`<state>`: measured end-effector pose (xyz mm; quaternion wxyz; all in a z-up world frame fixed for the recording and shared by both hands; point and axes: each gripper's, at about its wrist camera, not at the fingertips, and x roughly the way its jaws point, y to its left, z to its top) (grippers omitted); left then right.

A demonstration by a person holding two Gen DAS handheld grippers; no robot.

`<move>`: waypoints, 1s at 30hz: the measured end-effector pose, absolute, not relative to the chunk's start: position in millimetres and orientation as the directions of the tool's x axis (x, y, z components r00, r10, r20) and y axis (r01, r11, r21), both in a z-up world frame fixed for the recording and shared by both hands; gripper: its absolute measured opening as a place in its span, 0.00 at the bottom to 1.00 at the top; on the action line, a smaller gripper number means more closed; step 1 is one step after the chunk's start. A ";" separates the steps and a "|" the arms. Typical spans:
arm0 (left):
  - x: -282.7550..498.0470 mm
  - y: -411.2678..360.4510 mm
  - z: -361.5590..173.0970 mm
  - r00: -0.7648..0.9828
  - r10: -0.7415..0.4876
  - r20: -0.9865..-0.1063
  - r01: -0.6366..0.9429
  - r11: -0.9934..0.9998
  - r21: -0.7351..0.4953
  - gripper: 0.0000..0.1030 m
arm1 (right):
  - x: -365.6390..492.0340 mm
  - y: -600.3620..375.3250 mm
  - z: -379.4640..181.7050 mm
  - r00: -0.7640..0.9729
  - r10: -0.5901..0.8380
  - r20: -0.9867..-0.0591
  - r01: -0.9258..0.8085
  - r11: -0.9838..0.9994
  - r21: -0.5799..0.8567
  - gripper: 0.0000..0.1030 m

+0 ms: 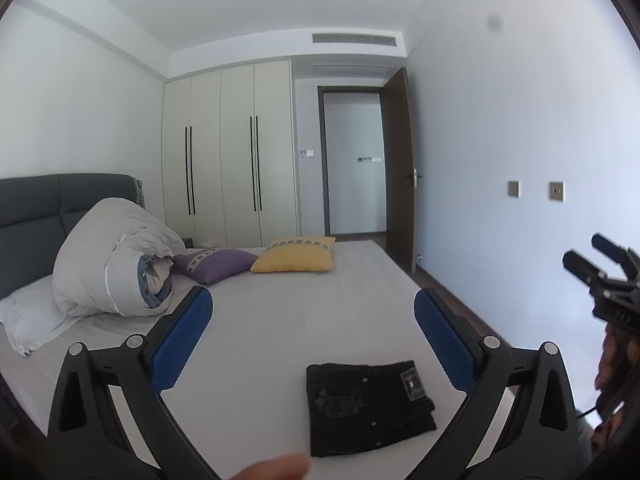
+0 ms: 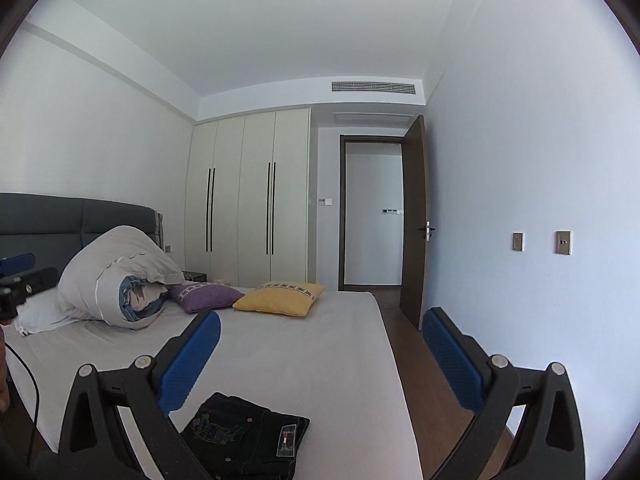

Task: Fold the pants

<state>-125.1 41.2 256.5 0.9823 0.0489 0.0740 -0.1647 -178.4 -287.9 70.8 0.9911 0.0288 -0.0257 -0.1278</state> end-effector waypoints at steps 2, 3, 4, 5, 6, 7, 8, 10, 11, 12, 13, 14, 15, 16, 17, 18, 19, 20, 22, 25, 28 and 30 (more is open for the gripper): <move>-121.9 34.0 249.1 0.921 -0.321 -0.221 0.346 0.934 0.085 1.00 | -173.0 -282.8 73.1 0.977 -0.213 0.015 0.212 0.975 0.074 1.00; -110.4 25.2 235.0 0.906 -0.326 -0.270 0.357 0.931 0.072 1.00 | -169.9 -281.0 71.8 0.981 -0.195 -0.009 0.195 0.977 0.088 1.00; -101.5 21.0 223.4 0.884 -0.327 -0.335 0.362 0.931 0.046 1.00 | -165.1 -280.1 68.1 0.982 -0.188 -0.028 0.190 0.977 0.099 1.00; -90.3 14.7 211.6 0.859 -0.319 -0.400 0.358 0.933 0.024 1.00 | -160.2 -279.6 64.4 0.981 -0.184 -0.055 0.190 0.975 0.115 1.00; -81.5 8.8 198.8 0.845 -0.314 -0.433 0.354 0.935 0.012 1.00 | -155.4 -280.9 56.9 0.980 -0.181 -0.080 0.190 0.974 0.126 1.00; -76.6 4.6 188.7 0.830 -0.324 -0.454 0.362 0.932 -0.004 1.00 | -149.6 -281.6 49.4 0.979 -0.174 -0.109 0.188 0.973 0.136 1.00; -73.7 0.9 180.3 0.815 -0.332 -0.474 0.368 0.930 -0.017 1.00 | -142.8 -282.1 42.0 0.976 -0.163 -0.143 0.184 0.972 0.147 1.00; -65.0 -7.2 165.3 0.817 -0.298 -0.493 0.342 0.940 -0.002 1.00 | -130.3 -282.3 24.0 0.967 -0.146 -0.207 0.180 0.971 0.157 1.00; -63.0 -11.2 158.6 0.825 -0.265 -0.499 0.316 0.948 0.019 1.00 | -124.1 -282.2 15.5 0.960 -0.153 -0.235 0.193 0.969 0.155 1.00; -60.5 -16.0 151.4 0.826 -0.236 -0.512 0.299 0.953 0.044 1.00 | -118.6 -281.6 7.1 0.952 -0.155 -0.263 0.200 0.967 0.155 1.00; -51.8 -18.0 144.6 0.823 -0.221 -0.523 0.290 0.955 0.053 1.00 | -114.7 -281.2 1.5 0.947 -0.151 -0.285 0.202 0.966 0.159 1.00; -45.4 -21.1 135.5 0.813 -0.206 -0.544 0.278 0.959 0.053 1.00 | -110.4 -281.1 -4.2 0.939 -0.150 -0.311 0.208 0.964 0.165 1.00; -37.8 -23.3 126.0 0.801 -0.205 -0.563 0.275 0.961 0.042 1.00 | -107.9 -281.1 -10.6 0.930 -0.144 -0.337 0.213 0.961 0.176 1.00; -30.0 -26.7 113.4 0.788 -0.213 -0.577 0.278 0.960 0.026 1.00 | -104.8 -280.5 -14.6 0.924 -0.137 -0.357 0.213 0.960 0.183 1.00; -23.7 -28.6 102.9 0.778 -0.216 -0.589 0.276 0.961 0.013 1.00 | -100.4 -279.1 -19.3 0.914 -0.138 -0.382 0.220 0.958 0.181 1.00; -20.4 -29.6 96.5 0.772 -0.212 -0.599 0.270 0.963 0.007 1.00 | -100.8 -277.7 -21.4 0.906 -0.142 -0.398 0.228 0.957 0.178 1.00; -16.6 -31.2 89.1 0.763 -0.208 -0.612 0.265 0.964 0.003 1.00 | -99.6 -276.6 -23.2 0.901 -0.140 -0.410 0.229 0.957 0.177 1.00; -14.2 -31.6 83.8 0.754 -0.207 -0.624 0.263 0.965 -0.003 1.00 | -96.7 -274.6 -26.1 0.896 -0.135 -0.423 0.226 0.958 0.174 1.00; -8.9 -32.9 73.5 0.743 -0.206 -0.637 0.262 0.965 -0.006 1.00 | -93.9 -271.1 -25.9 0.883 -0.141 -0.447 0.234 0.959 0.161 1.00; -5.6 -30.5 69.7 0.734 -0.196 -0.650 0.248 0.969 -0.012 1.00 | -86.8 -267.0 -30.0 0.866 -0.131 -0.482 0.234 0.959 0.159 1.00; -7.2 -26.3 73.7 0.731 -0.182 -0.658 0.235 0.972 -0.008 1.00 | -79.9 -267.0 -36.8 0.846 -0.115 -0.520 0.237 0.956 0.175 1.00; -8.1 -23.9 75.0 0.729 -0.175 -0.662 0.232 0.973 -0.003 1.00 | -76.6 -267.0 -40.7 0.835 -0.102 -0.540 0.238 0.953 0.187 1.00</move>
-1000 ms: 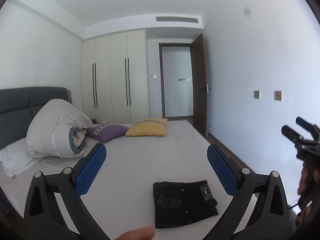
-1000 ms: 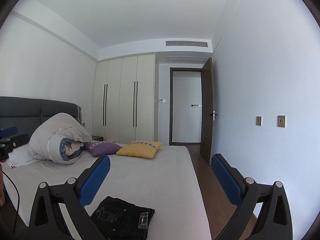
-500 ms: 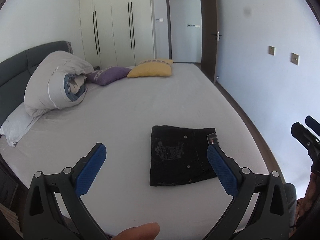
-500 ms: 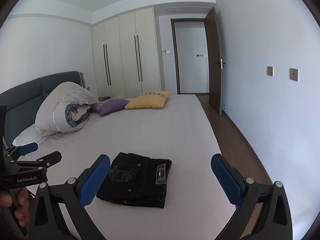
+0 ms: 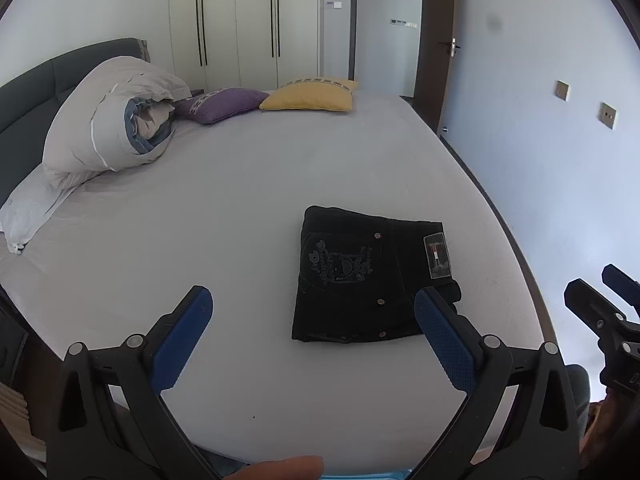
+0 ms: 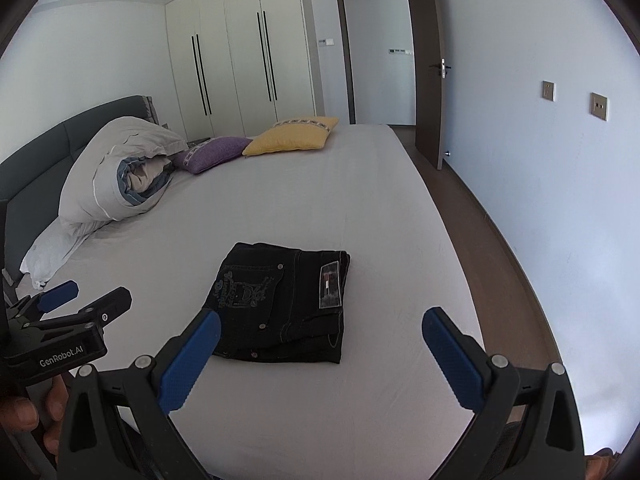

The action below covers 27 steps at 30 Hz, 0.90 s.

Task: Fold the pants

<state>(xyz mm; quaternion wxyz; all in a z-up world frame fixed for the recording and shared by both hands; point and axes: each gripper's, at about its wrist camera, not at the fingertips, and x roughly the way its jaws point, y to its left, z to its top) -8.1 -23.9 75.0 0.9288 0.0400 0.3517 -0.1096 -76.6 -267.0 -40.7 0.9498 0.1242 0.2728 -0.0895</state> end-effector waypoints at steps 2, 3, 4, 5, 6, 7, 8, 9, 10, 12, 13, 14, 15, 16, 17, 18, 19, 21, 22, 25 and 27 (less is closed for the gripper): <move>-7.2 -22.1 73.5 0.722 -0.172 -0.671 0.227 0.974 -0.006 1.00 | -74.9 -266.8 -42.5 0.828 -0.097 -0.552 0.239 0.952 0.191 1.00; -6.8 -21.0 72.8 0.718 -0.172 -0.674 0.226 0.974 -0.009 1.00 | -74.6 -267.1 -41.6 0.827 -0.096 -0.555 0.238 0.952 0.191 1.00; -6.2 -20.3 72.0 0.716 -0.171 -0.677 0.223 0.975 -0.011 1.00 | -74.4 -266.8 -41.4 0.825 -0.097 -0.556 0.239 0.953 0.188 1.00; -4.9 -20.1 69.8 0.713 -0.171 -0.680 0.222 0.975 -0.012 1.00 | -74.1 -266.6 -41.1 0.825 -0.099 -0.557 0.240 0.953 0.185 1.00; -5.4 -19.3 70.8 0.711 -0.170 -0.682 0.221 0.975 -0.013 1.00 | -74.2 -266.5 -40.1 0.824 -0.100 -0.558 0.240 0.954 0.182 1.00; -5.1 -19.1 70.2 0.710 -0.170 -0.684 0.221 0.975 -0.013 1.00 | -73.9 -266.5 -39.8 0.823 -0.100 -0.560 0.240 0.954 0.182 1.00; -4.0 -19.5 68.5 0.707 -0.169 -0.686 0.220 0.975 -0.013 1.00 | -72.9 -266.6 -40.7 0.820 -0.099 -0.564 0.240 0.953 0.183 1.00; -3.6 -19.7 67.9 0.705 -0.169 -0.688 0.221 0.975 -0.014 1.00 | -72.0 -267.1 -41.4 0.818 -0.097 -0.567 0.241 0.953 0.185 1.00; -3.0 -20.0 67.0 0.703 -0.169 -0.691 0.221 0.975 -0.014 1.00 | -71.0 -267.3 -42.7 0.816 -0.094 -0.571 0.241 0.952 0.187 1.00; -2.1 -21.0 65.0 0.699 -0.168 -0.695 0.222 0.975 -0.013 1.00 | -68.9 -268.3 -45.4 0.811 -0.090 -0.578 0.242 0.951 0.191 1.00; -1.6 -21.6 63.8 0.696 -0.168 -0.698 0.223 0.975 -0.012 1.00 | -68.2 -268.4 -46.9 0.809 -0.088 -0.580 0.242 0.951 0.193 1.00; -0.9 -22.6 62.5 0.693 -0.167 -0.701 0.223 0.975 -0.012 1.00 | -67.6 -268.4 -48.4 0.808 -0.087 -0.583 0.242 0.951 0.194 1.00; -0.3 -23.4 60.8 0.690 -0.167 -0.704 0.224 0.974 -0.011 1.00 | -66.9 -268.7 -50.2 0.806 -0.085 -0.586 0.243 0.950 0.195 1.00; 0.7 -24.9 58.4 0.687 -0.165 -0.708 0.225 0.974 -0.009 1.00 | -66.4 -268.9 -51.3 0.804 -0.084 -0.588 0.243 0.950 0.196 1.00; 1.2 -25.9 56.8 0.685 -0.164 -0.710 0.226 0.974 -0.007 1.00 | -65.8 -269.2 -52.8 0.803 -0.083 -0.591 0.243 0.950 0.197 1.00; 1.8 -27.1 54.9 0.683 -0.163 -0.713 0.228 0.974 -0.004 1.00 | -65.3 -269.3 -54.7 0.800 -0.083 -0.594 0.245 0.949 0.197 1.00; 2.5 -28.6 52.7 0.679 -0.161 -0.716 0.229 0.973 -0.002 1.00 | -65.1 -269.2 -56.1 0.798 -0.083 -0.597 0.246 0.949 0.197 1.00; 3.6 -30.6 49.0 0.675 -0.160 -0.720 0.232 0.973 0.001 1.00 | -64.1 -269.3 -60.0 0.791 -0.080 -0.606 0.250 0.947 0.200 1.00; 4.0 -31.4 47.6 0.673 -0.159 -0.722 0.233 0.972 0.003 1.00 | -62.8 -270.3 -62.1 0.788 -0.078 -0.611 0.250 0.947 0.201 1.00; 5.2 -33.5 43.6 0.669 -0.155 -0.727 0.235 0.972 0.009 1.00 | -60.3 -270.4 -67.6 0.776 -0.072 -0.626 0.252 0.946 0.203 1.00; 6.1 -33.8 41.3 0.665 -0.156 -0.730 0.235 0.972 0.007 1.00 | -59.2 -269.8 -70.3 0.771 -0.067 -0.633 0.251 0.946 0.206 1.00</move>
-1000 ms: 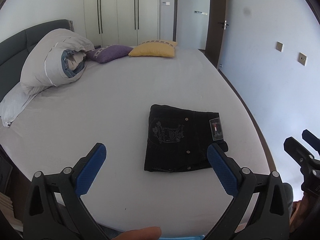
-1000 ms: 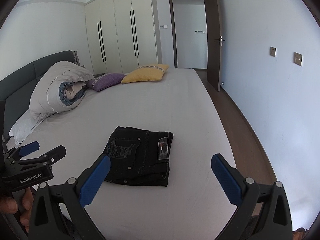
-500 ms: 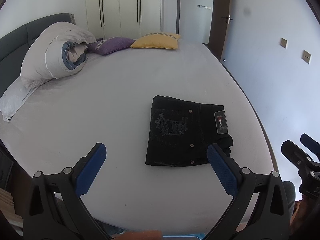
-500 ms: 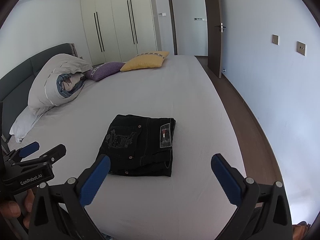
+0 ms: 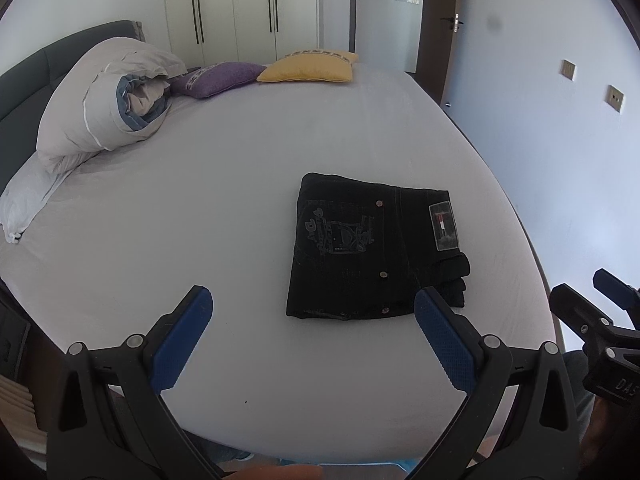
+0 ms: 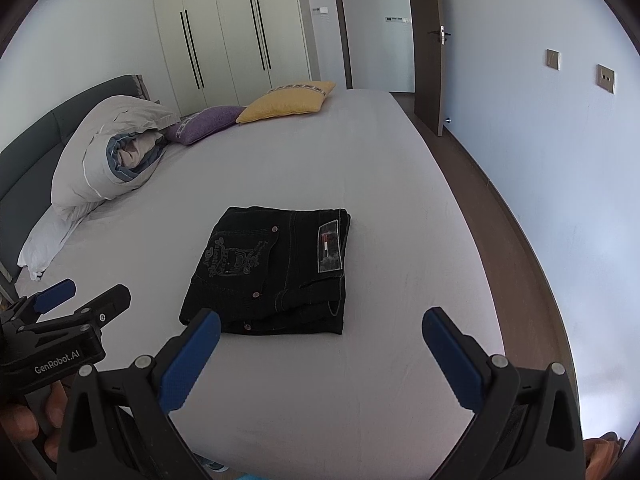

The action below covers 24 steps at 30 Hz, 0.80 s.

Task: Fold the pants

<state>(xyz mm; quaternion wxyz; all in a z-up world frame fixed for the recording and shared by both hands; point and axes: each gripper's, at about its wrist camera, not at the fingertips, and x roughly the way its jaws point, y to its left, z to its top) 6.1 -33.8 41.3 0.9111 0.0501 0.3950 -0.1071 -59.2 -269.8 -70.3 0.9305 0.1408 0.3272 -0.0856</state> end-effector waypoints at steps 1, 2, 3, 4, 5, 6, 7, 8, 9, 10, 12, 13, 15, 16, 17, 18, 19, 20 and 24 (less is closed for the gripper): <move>6.5 -33.9 40.4 0.663 -0.155 -0.732 0.234 0.972 0.006 1.00 | -58.9 -269.4 -71.3 0.769 -0.065 -0.635 0.251 0.946 0.207 1.00; 6.7 -34.0 39.5 0.662 -0.153 -0.734 0.232 0.973 0.006 1.00 | -58.6 -269.2 -71.8 0.768 -0.062 -0.637 0.249 0.946 0.208 1.00; 7.1 -33.8 38.8 0.661 -0.153 -0.735 0.231 0.973 0.006 1.00 | -58.4 -268.6 -72.4 0.767 -0.060 -0.639 0.248 0.946 0.208 1.00; 7.3 -33.8 38.0 0.660 -0.153 -0.736 0.230 0.973 0.005 1.00 | -58.0 -268.1 -73.0 0.765 -0.060 -0.641 0.247 0.947 0.206 1.00; 7.3 -33.9 37.2 0.658 -0.152 -0.737 0.229 0.973 0.004 1.00 | -58.1 -267.5 -73.3 0.764 -0.060 -0.643 0.246 0.948 0.204 1.00; 7.4 -34.0 36.4 0.658 -0.152 -0.738 0.229 0.973 0.004 1.00 | -58.1 -267.3 -73.6 0.763 -0.058 -0.644 0.245 0.948 0.205 1.00; 7.5 -34.3 35.7 0.657 -0.151 -0.739 0.228 0.974 0.004 1.00 | -58.3 -267.2 -73.9 0.763 -0.056 -0.644 0.244 0.948 0.206 1.00; 7.4 -34.6 34.9 0.656 -0.150 -0.740 0.228 0.974 0.005 1.00 | -58.4 -267.0 -74.2 0.762 -0.055 -0.646 0.243 0.948 0.206 1.00; 7.2 -34.9 34.3 0.654 -0.151 -0.741 0.228 0.974 0.004 1.00 | -58.2 -267.6 -74.2 0.761 -0.054 -0.646 0.242 0.948 0.205 1.00; 7.0 -35.2 33.6 0.652 -0.152 -0.743 0.230 0.973 0.002 1.00 | -58.4 -267.7 -74.3 0.761 -0.054 -0.646 0.242 0.948 0.205 1.00; 6.5 -36.0 32.5 0.650 -0.152 -0.744 0.232 0.973 0.004 1.00 | -58.6 -267.7 -74.6 0.759 -0.055 -0.648 0.244 0.948 0.206 1.00; 6.1 -36.5 32.0 0.649 -0.151 -0.745 0.233 0.972 0.006 1.00 | -59.0 -268.0 -75.1 0.758 -0.054 -0.650 0.245 0.947 0.208 1.00; 5.8 -37.8 31.1 0.648 -0.150 -0.747 0.234 0.972 0.007 1.00 | -60.0 -268.4 -76.1 0.757 -0.051 -0.651 0.246 0.946 0.211 1.00; 5.5 -38.1 30.6 0.647 -0.151 -0.747 0.234 0.972 0.007 1.00 | -60.5 -268.5 -76.6 0.756 -0.050 -0.652 0.245 0.946 0.213 1.00; 5.3 -38.5 30.3 0.646 -0.150 -0.748 0.235 0.972 0.008 1.00 | -60.7 -268.5 -77.1 0.756 -0.049 -0.653 0.245 0.946 0.213 1.00; 5.0 -39.0 29.9 0.646 -0.149 -0.749 0.235 0.972 0.009 1.00 | -60.8 -268.3 -77.1 0.756 -0.049 -0.653 0.246 0.946 0.213 1.00; 5.1 -39.0 29.9 0.646 -0.149 -0.749 0.234 0.972 0.008 1.00 | -61.1 -268.2 -77.6 0.755 -0.048 -0.654 0.245 0.946 0.213 1.00; 4.8 -39.1 29.6 0.644 -0.150 -0.750 0.235 0.972 0.007 1.00 | -61.4 -268.4 -78.2 0.755 -0.048 -0.654 0.245 0.946 0.214 1.00; 3.9 -39.7 27.7 0.642 -0.148 -0.752 0.235 0.972 0.010 1.00 | -62.0 -267.7 -80.5 0.753 -0.046 -0.656 0.245 0.946 0.215 1.00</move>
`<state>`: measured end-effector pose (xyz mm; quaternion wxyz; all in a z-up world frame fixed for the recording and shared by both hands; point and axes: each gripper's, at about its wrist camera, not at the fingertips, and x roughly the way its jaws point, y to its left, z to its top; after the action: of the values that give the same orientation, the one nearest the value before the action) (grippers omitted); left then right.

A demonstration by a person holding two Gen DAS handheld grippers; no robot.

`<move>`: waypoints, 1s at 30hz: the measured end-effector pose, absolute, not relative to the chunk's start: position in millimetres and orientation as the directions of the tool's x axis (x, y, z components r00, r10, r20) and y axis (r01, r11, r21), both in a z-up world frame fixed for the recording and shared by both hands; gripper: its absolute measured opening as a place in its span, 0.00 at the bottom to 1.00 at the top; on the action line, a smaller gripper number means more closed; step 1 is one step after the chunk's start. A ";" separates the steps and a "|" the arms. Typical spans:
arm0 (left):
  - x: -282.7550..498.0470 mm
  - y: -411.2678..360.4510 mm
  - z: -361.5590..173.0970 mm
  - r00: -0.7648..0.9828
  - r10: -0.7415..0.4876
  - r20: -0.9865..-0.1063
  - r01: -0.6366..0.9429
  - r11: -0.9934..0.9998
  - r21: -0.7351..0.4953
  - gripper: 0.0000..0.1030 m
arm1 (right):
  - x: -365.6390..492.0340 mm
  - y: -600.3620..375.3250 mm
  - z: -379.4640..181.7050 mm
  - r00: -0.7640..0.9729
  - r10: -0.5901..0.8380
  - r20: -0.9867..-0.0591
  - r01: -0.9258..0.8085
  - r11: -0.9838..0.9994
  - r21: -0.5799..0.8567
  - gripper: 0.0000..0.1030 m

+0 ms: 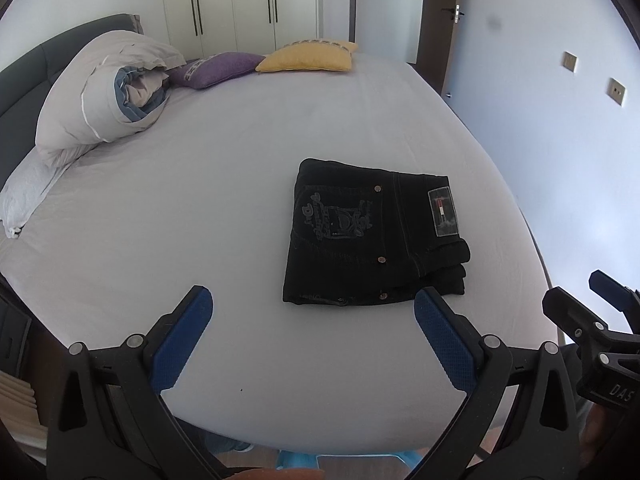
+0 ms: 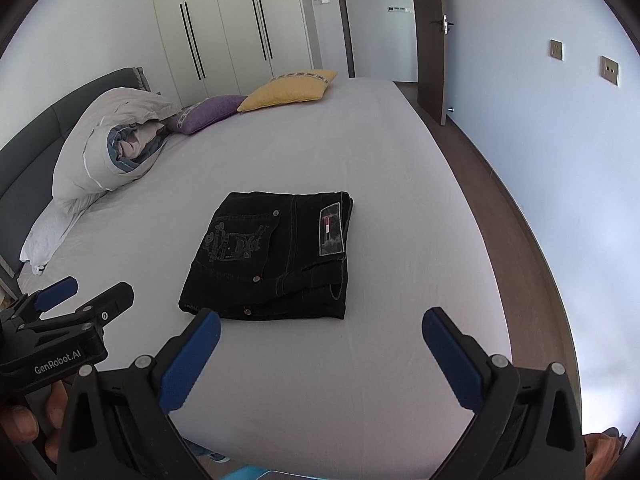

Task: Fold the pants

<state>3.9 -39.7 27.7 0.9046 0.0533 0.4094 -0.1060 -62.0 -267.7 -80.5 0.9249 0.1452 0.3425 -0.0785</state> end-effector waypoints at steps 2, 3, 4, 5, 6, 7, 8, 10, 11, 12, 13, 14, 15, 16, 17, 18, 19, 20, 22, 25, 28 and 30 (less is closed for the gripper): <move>3.7 -40.0 26.7 0.641 -0.148 -0.753 0.235 0.972 0.009 1.00 | -62.6 -267.3 -80.9 0.753 -0.045 -0.656 0.245 0.945 0.216 1.00; 3.9 -40.1 26.4 0.640 -0.148 -0.754 0.235 0.972 0.009 1.00 | -62.2 -267.3 -80.6 0.753 -0.047 -0.656 0.245 0.946 0.214 1.00; 3.6 -40.4 26.0 0.639 -0.149 -0.755 0.236 0.972 0.008 1.00 | -62.1 -267.5 -80.4 0.754 -0.046 -0.656 0.245 0.946 0.215 1.00; 3.4 -40.6 25.5 0.638 -0.149 -0.755 0.237 0.972 0.008 1.00 | -62.6 -267.3 -81.1 0.754 -0.045 -0.656 0.245 0.945 0.216 1.00; 3.2 -40.6 24.9 0.637 -0.149 -0.756 0.237 0.971 0.008 1.00 | -61.9 -267.6 -80.5 0.753 -0.046 -0.656 0.245 0.945 0.215 1.00; 3.2 -40.8 24.3 0.636 -0.149 -0.757 0.237 0.971 0.008 1.00 | -61.9 -267.5 -80.4 0.752 -0.046 -0.657 0.245 0.946 0.214 1.00; 3.2 -40.7 23.5 0.635 -0.150 -0.758 0.238 0.971 0.007 1.00 | -62.3 -267.1 -81.1 0.751 -0.045 -0.659 0.245 0.945 0.215 1.00; 3.4 -40.4 22.3 0.634 -0.150 -0.759 0.237 0.971 0.006 1.00 | -64.4 -265.6 -85.3 0.750 -0.044 -0.660 0.245 0.945 0.215 1.00; 3.6 -40.0 21.7 0.633 -0.149 -0.760 0.236 0.972 0.006 1.00 | -65.3 -264.7 -86.0 0.749 -0.044 -0.661 0.245 0.946 0.214 1.00; 3.8 -39.8 21.0 0.632 -0.149 -0.761 0.236 0.972 0.005 1.00 | -65.6 -265.0 -87.6 0.748 -0.043 -0.662 0.244 0.946 0.214 1.00; 4.0 -39.3 20.6 0.631 -0.150 -0.761 0.235 0.972 0.003 1.00 | -66.3 -264.5 -88.1 0.748 -0.043 -0.662 0.244 0.946 0.214 1.00; 4.2 -39.0 20.2 0.631 -0.151 -0.761 0.234 0.972 0.001 1.00 | -65.9 -264.8 -88.1 0.748 -0.043 -0.662 0.244 0.946 0.215 1.00; 4.4 -39.1 19.8 0.630 -0.151 -0.762 0.233 0.973 0.000 1.00 | -65.9 -264.8 -88.1 0.748 -0.043 -0.662 0.244 0.946 0.214 1.00; 4.5 -38.7 19.3 0.629 -0.151 -0.762 0.233 0.973 -0.001 1.00 | -65.8 -264.8 -88.1 0.748 -0.043 -0.662 0.244 0.946 0.214 1.00; 4.6 -38.7 18.8 0.629 -0.150 -0.763 0.231 0.973 -0.001 1.00 | -66.8 -263.8 -88.8 0.748 -0.044 -0.663 0.244 0.946 0.213 1.00; 5.1 -38.7 18.6 0.628 -0.150 -0.764 0.230 0.973 -0.002 1.00 | -66.3 -264.4 -88.4 0.747 -0.044 -0.663 0.244 0.946 0.213 1.00; 5.2 -38.2 18.1 0.627 -0.152 -0.764 0.230 0.973 -0.004 1.00 | -66.3 -264.2 -88.8 0.746 -0.044 -0.664 0.244 0.946 0.212 1.00; 5.5 -38.2 17.7 0.626 -0.152 -0.765 0.230 0.973 -0.006 1.00 | -66.6 -264.1 -89.1 0.746 -0.043 -0.665 0.243 0.947 0.212 1.00; 5.8 -37.9 16.6 0.623 -0.153 -0.767 0.229 0.973 -0.009 1.00 | -66.9 -264.0 -88.9 0.746 -0.043 -0.665 0.243 0.947 0.211 1.00; 5.7 -37.3 15.2 0.619 -0.157 -0.770 0.229 0.973 -0.014 1.00 | -66.9 -263.9 -88.8 0.746 -0.042 -0.664 0.242 0.947 0.212 1.00; 5.6 -37.2 14.6 0.617 -0.159 -0.771 0.230 0.973 -0.016 1.00 | -67.0 -263.3 -89.1 0.745 -0.043 -0.666 0.243 0.947 0.211 1.00; 5.7 -36.9 13.8 0.615 -0.162 -0.772 0.231 0.973 -0.021 1.00 | -67.1 -262.9 -89.4 0.745 -0.043 -0.666 0.242 0.947 0.210 1.00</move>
<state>5.7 -36.9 13.8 0.8976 0.0401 0.4251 -0.1095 -67.1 -262.9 -89.4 0.9230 0.1429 0.3487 -0.0772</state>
